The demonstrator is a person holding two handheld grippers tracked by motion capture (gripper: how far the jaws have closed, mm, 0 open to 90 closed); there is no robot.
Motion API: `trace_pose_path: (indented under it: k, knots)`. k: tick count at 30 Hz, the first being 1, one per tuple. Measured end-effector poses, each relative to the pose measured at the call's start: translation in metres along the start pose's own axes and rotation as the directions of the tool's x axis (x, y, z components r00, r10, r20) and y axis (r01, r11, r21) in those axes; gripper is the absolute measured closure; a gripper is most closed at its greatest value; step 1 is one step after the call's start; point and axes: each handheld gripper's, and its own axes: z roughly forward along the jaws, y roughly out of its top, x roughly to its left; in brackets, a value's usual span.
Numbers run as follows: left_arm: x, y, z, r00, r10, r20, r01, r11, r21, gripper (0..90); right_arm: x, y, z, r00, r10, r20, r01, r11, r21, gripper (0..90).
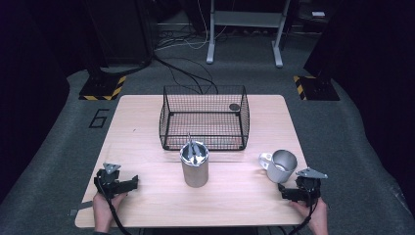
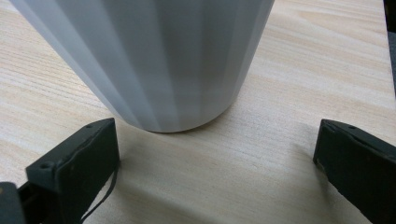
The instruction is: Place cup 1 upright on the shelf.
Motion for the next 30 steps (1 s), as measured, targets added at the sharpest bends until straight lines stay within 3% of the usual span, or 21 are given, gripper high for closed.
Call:
trace_pose_path:
  k: [17,24,30]
  knots:
    - [0.001,0.001,0.001,0.9998,0.017,0.01,-0.017,0.9999,-0.004,0.3,0.0,0.0,0.0,0.9999,0.014,0.01,-0.014,1.0,0.005,0.0]
    - [0.0,0.0,-0.003,0.9973,0.031,0.067,-0.03,0.9994,-0.019,0.1,0.001,0.0,0.0,0.9995,0.027,0.019,-0.027,1.0,0.005,0.0]
    - [-0.011,0.003,-0.011,0.9924,0.063,0.105,-0.056,0.9958,-0.073,0.1,0.0,0.0,0.0,0.9995,0.025,0.017,-0.025,1.0,0.005,0.0]
